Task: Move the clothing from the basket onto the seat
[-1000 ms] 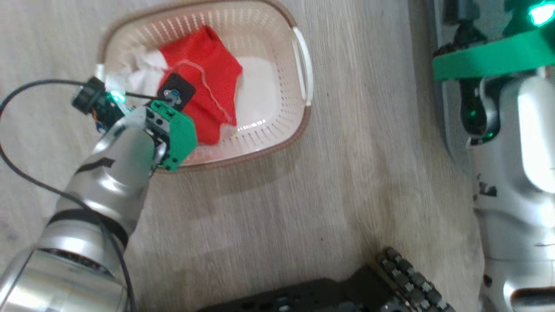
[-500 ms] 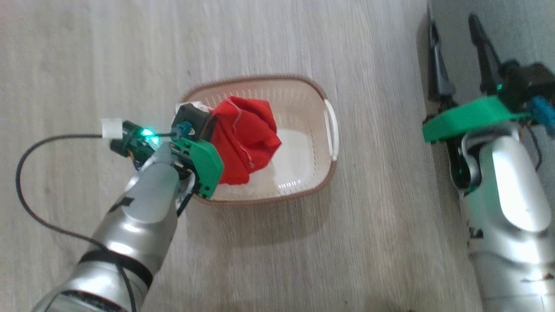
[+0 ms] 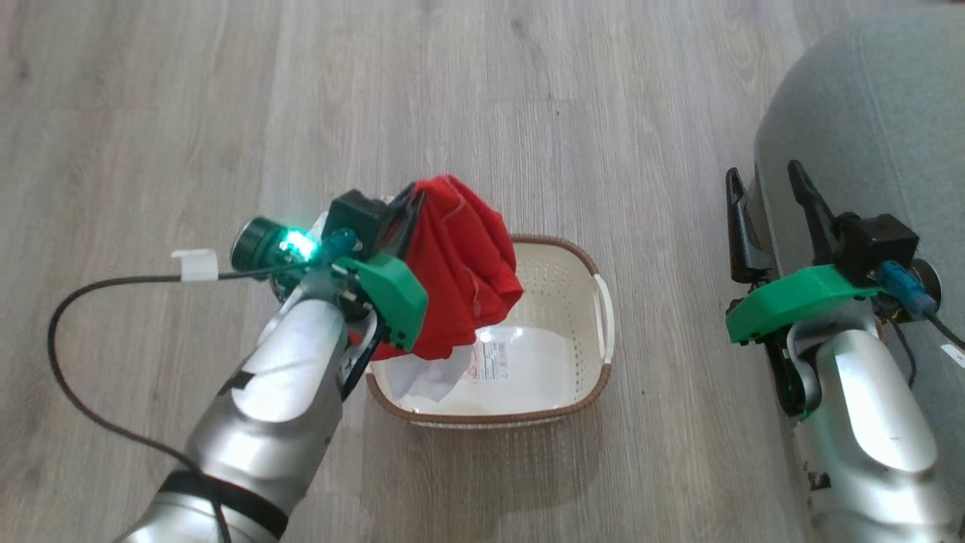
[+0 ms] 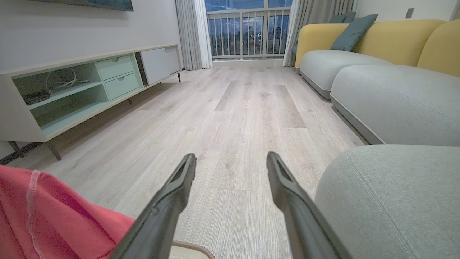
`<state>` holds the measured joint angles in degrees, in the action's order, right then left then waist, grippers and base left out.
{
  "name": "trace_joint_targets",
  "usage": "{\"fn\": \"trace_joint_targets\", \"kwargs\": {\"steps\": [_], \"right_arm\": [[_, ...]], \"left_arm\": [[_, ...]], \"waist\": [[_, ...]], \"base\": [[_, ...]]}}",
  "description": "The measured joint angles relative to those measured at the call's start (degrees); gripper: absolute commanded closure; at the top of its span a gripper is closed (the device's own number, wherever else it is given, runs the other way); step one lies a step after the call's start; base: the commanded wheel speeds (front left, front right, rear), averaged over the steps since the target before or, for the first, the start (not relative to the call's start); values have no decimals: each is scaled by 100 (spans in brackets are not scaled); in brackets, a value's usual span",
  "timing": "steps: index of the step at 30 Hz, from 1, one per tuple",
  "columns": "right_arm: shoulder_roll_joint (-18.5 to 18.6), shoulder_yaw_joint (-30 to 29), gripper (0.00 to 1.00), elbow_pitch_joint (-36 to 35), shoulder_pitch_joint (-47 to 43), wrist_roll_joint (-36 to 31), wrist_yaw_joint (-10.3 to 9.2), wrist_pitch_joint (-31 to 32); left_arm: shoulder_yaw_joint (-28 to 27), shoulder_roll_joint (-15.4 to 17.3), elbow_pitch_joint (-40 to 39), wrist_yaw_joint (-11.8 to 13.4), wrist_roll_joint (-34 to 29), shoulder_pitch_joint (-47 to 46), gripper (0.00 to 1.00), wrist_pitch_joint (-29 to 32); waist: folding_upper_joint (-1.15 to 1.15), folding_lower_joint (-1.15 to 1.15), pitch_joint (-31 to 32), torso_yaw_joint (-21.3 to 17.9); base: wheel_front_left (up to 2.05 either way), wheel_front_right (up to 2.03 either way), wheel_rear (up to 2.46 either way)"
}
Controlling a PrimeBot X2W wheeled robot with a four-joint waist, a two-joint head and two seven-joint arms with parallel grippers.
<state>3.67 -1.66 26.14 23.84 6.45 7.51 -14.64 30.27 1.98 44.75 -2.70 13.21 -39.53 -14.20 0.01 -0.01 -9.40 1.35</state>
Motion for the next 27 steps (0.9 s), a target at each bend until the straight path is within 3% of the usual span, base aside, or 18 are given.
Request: {"fn": "trace_joint_targets", "kwargs": {"steps": [18, 27], "right_arm": [[-1, 283, 0, 248, -244, 119, 0, 0], [0, 1423, 0, -110, -63, 544, 0, 0]], "left_arm": [[-277, 35, -1933, 113, -11, -15, 100, -8], [-230, 37, -2125, 138, -10, -8, 100, -8]], "waist": [[0, 0, 485, 105], [0, 1, 476, 81]], "base": [[0, 0, 0], [0, 0, 0]]}}
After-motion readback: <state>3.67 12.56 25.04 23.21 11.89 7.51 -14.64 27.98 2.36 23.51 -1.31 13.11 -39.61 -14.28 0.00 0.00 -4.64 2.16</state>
